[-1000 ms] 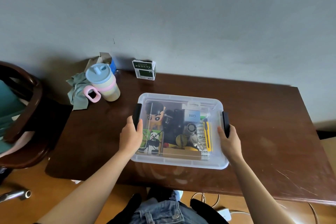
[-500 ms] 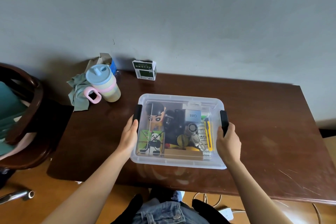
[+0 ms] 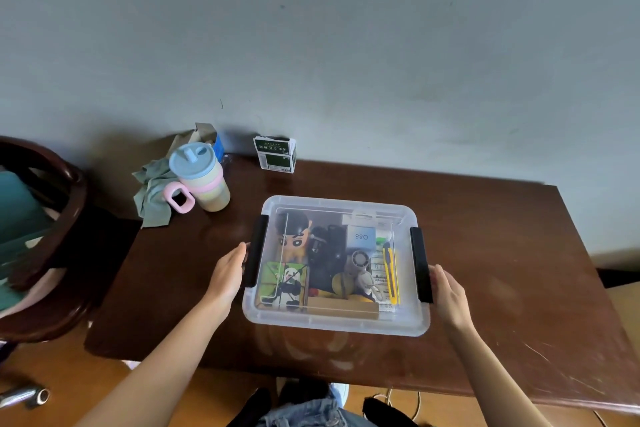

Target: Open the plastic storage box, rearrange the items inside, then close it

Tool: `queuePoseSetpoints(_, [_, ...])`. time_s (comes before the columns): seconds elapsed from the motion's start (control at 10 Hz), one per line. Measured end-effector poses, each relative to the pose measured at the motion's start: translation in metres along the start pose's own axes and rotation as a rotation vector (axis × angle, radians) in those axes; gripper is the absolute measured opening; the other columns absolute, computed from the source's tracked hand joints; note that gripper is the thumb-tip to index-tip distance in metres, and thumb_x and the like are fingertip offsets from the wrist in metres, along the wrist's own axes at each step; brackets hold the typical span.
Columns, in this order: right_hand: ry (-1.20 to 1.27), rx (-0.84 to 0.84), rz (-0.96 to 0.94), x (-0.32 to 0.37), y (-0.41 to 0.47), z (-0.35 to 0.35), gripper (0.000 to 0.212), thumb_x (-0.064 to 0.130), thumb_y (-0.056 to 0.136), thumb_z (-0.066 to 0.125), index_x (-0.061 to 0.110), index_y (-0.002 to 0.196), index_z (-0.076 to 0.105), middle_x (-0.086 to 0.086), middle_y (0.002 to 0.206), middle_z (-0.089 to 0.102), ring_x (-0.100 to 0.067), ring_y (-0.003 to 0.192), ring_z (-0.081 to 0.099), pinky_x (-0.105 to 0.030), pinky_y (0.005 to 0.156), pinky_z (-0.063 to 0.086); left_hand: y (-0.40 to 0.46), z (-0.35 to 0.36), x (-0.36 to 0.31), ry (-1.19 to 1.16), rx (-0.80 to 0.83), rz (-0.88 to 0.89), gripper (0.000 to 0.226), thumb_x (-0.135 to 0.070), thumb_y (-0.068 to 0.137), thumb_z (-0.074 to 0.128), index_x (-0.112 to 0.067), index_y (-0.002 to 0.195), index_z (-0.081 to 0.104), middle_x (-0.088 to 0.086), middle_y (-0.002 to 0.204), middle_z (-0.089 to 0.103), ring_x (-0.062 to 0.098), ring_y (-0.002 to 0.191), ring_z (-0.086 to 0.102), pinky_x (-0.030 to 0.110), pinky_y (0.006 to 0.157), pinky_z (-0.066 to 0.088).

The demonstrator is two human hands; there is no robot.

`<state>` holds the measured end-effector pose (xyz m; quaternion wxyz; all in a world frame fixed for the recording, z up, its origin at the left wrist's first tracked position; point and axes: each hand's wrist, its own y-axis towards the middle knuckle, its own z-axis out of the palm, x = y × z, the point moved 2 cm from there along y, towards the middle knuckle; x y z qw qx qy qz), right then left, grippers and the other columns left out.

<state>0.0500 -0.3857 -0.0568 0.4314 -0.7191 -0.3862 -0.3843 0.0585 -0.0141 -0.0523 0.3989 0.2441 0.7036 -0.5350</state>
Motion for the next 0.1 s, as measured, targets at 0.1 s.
queuePoseSetpoints(0.1, [0.093,-0.023,0.143,-0.0210,-0.0168,-0.0133,0.038,0.019,0.102,0.037,0.005,0.088,0.069,-0.009,0.083,0.070,-0.016,0.072,0.064,-0.025,0.066,0.049,-0.0048,-0.0142,0.0103,-0.132,-0.036,-0.110,0.035,-0.032,0.103,0.035,-0.014,0.113,0.063,0.007,0.104,0.068,0.022,0.097,0.064,0.034,0.081,0.049])
